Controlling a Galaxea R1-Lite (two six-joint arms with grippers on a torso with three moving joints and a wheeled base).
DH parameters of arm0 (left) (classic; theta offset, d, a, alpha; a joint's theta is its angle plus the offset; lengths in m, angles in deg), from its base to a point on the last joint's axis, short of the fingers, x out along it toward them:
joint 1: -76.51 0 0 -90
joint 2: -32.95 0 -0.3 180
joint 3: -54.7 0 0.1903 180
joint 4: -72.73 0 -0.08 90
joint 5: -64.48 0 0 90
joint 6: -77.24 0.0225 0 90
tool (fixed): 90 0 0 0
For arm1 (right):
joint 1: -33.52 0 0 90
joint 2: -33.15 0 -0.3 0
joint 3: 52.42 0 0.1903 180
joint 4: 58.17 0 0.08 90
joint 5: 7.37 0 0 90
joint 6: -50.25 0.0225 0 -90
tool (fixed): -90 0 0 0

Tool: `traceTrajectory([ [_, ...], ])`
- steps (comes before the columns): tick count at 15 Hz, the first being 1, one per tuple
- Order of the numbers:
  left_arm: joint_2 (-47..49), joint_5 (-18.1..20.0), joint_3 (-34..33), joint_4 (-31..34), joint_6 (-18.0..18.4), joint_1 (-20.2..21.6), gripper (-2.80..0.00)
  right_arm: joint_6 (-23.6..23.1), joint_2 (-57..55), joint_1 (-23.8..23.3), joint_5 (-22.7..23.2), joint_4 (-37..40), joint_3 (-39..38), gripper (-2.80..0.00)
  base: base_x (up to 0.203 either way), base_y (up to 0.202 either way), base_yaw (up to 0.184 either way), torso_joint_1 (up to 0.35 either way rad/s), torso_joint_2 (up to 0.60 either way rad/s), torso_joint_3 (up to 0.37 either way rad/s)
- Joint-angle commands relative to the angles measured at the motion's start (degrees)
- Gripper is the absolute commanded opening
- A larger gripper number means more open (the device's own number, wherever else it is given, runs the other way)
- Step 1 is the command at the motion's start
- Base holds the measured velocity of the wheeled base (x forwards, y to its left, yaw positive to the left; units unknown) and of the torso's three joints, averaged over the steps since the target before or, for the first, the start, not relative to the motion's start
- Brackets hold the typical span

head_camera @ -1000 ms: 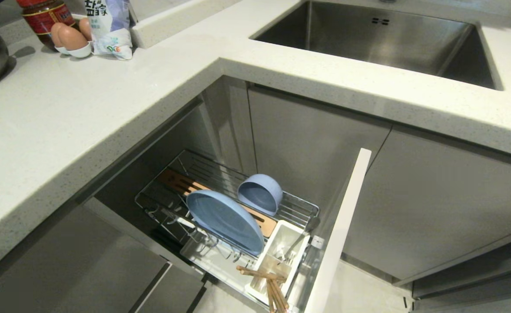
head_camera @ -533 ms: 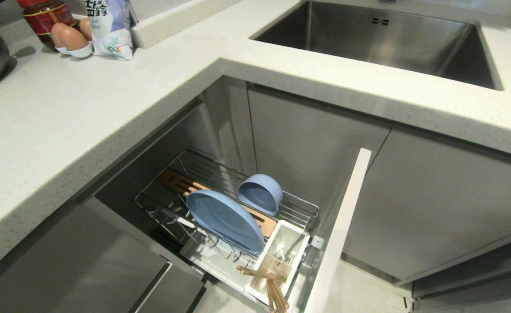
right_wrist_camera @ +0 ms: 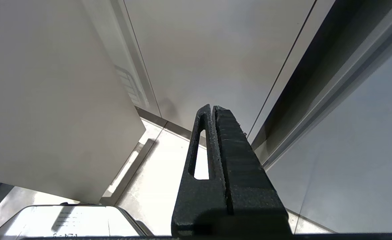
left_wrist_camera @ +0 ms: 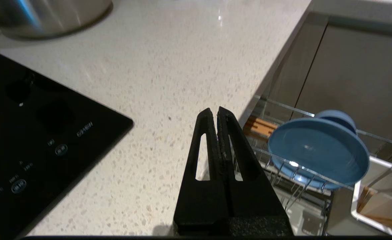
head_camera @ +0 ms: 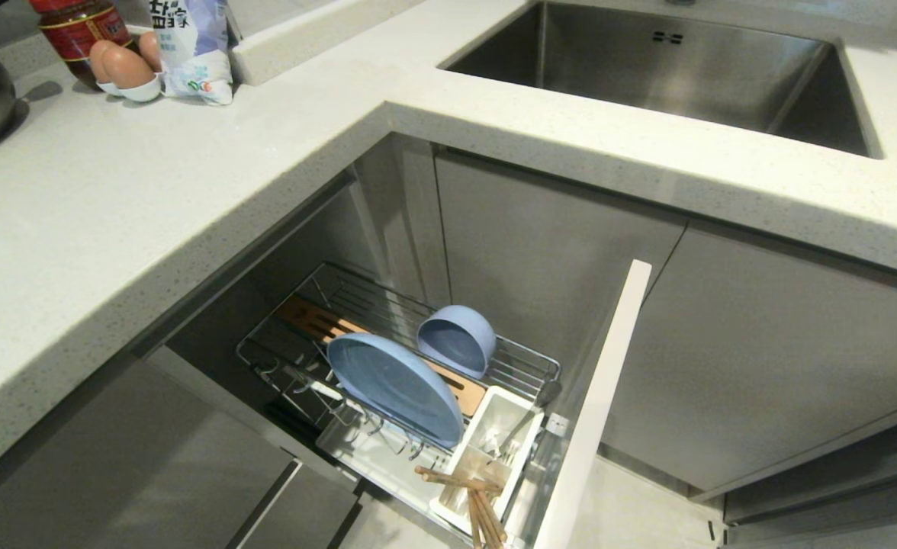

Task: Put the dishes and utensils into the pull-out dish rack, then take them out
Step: Take the plate out of the cupboard

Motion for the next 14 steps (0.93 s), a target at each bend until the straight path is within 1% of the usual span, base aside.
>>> traceTrajectory([
  [1,-0.2,-0.2,-2.3,-0.2,0.3,-0.2,-2.80,0.0,0.0,0.0,0.0,0.0,0.0,-2.80,0.000,0.000,0.000,0.000,0.00,0.000],
  [3,-3.8,-0.1,-4.5,0.0,2.0,-2.5,-2.80,0.0,0.0,0.0,0.0,0.0,0.0,-2.80,0.000,0.000,0.000,0.000,0.00,0.000],
  [4,-5.6,0.0,-6.6,0.1,3.0,-2.9,-2.80,0.0,0.0,0.0,0.0,0.0,0.0,-2.80,0.000,0.000,0.000,0.000,0.00,0.000],
  [5,-7.2,-0.1,-8.2,0.1,3.2,-3.2,-2.80,0.0,0.0,0.0,0.0,0.0,0.0,-2.80,0.000,0.000,0.000,0.000,0.00,0.000],
  [7,-11.3,-0.2,-14.9,-1.2,3.4,-3.5,-2.80,0.0,0.0,0.0,0.0,0.0,0.0,-2.80,0.000,0.000,0.000,0.000,0.00,0.000],
  [9,-13.5,-0.7,-22.4,-6.5,2.4,-3.6,-2.80,0.0,0.0,0.0,0.0,0.0,0.0,-2.80,0.000,0.000,0.000,0.000,0.00,0.000],
  [11,-14.6,-1.2,-31.0,-15.2,1.6,-3.7,-2.80,0.0,0.0,0.0,0.0,0.0,0.0,-2.80,0.000,0.000,0.000,0.000,0.00,0.000],
  [13,-14.9,-1.4,-41.3,-25.7,1.8,-3.7,-2.80,0.0,0.0,0.0,0.0,0.0,0.0,-2.80,0.000,0.000,0.000,0.000,0.00,0.000],
  [14,-15.0,-1.3,-44.7,-28.4,1.9,-3.7,-2.80,0.0,0.0,0.0,0.0,0.0,0.0,-2.80,0.000,0.000,0.000,0.000,0.00,0.000],
])
